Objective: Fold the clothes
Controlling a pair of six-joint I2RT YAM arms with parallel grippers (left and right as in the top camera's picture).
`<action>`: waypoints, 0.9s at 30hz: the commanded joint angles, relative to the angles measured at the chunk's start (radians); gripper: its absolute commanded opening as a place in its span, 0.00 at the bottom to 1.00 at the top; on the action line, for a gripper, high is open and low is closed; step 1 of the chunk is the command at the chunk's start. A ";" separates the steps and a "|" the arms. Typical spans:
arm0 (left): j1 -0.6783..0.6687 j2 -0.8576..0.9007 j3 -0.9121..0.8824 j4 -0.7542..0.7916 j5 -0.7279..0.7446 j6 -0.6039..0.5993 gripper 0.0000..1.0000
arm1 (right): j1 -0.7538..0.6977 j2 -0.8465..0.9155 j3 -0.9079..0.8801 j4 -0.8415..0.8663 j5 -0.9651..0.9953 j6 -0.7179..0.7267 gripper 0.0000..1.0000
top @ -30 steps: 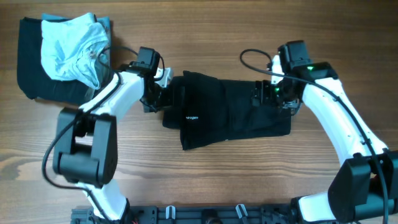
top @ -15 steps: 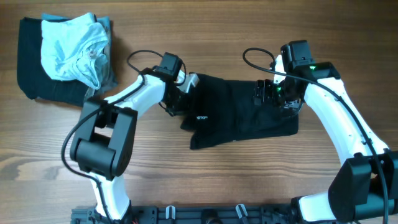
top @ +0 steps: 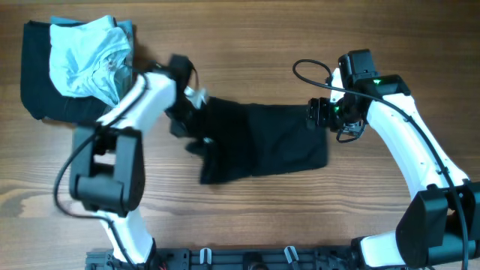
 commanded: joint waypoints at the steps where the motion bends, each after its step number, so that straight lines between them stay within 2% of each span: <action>1: -0.006 -0.109 0.146 -0.037 -0.060 0.008 0.04 | -0.002 -0.011 0.014 0.013 0.014 -0.006 0.84; 5: -0.088 -0.127 0.161 -0.012 -0.060 -0.045 0.04 | -0.002 -0.011 0.014 0.018 0.016 -0.011 0.84; 11: -0.282 -0.122 0.161 0.025 -0.063 -0.049 0.04 | -0.002 -0.011 0.014 0.018 0.018 -0.010 0.85; 16: -0.423 -0.119 0.161 0.059 -0.192 -0.109 0.04 | -0.002 -0.011 0.014 0.013 0.018 -0.001 0.85; 20: -0.492 -0.087 0.161 0.089 -0.200 -0.109 0.05 | -0.002 -0.011 0.014 0.009 0.018 0.016 0.85; 23: -0.518 -0.048 0.161 0.138 -0.224 -0.120 0.10 | -0.002 -0.011 0.014 0.005 0.018 0.016 0.85; 24: -0.523 -0.035 0.161 0.157 -0.233 -0.132 0.13 | -0.002 -0.011 0.014 0.003 0.018 0.016 0.85; 25: -0.524 -0.023 0.161 0.180 -0.232 -0.132 0.22 | -0.002 -0.011 0.014 0.001 0.018 0.016 0.85; 27: -0.526 -0.004 0.161 0.217 -0.224 -0.136 0.26 | -0.002 -0.011 0.014 -0.003 0.018 0.015 0.85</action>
